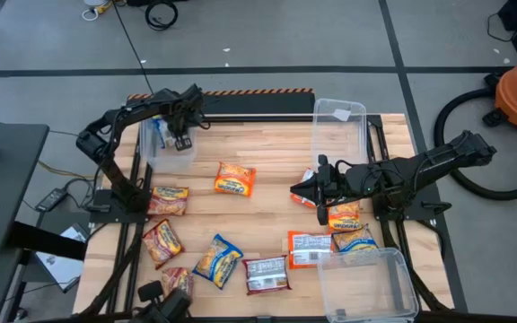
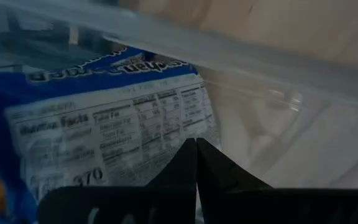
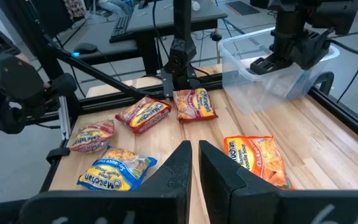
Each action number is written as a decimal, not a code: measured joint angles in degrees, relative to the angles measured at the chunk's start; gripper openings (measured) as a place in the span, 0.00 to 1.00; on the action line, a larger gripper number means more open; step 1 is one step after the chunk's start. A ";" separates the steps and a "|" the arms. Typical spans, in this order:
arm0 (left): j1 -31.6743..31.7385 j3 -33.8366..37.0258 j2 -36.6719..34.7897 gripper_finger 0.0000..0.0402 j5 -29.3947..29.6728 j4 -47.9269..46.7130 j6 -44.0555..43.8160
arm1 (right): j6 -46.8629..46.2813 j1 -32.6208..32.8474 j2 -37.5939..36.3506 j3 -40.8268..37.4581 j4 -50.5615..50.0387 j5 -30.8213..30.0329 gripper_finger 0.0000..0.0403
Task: Sort Maruchan noodles
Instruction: Put the blue noodle pack into the top left transparent bin
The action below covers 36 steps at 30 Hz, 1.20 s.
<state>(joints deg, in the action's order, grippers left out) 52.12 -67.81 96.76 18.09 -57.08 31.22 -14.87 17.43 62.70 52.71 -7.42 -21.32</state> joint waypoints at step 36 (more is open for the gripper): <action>-1.43 -0.04 -8.53 0.00 -11.93 5.27 -7.75 | 1.49 0.00 0.02 0.00 -0.02 0.00 0.09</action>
<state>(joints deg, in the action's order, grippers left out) 50.69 -67.85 88.23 6.16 -51.81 23.47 -13.39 17.43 62.72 52.71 -7.44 -21.32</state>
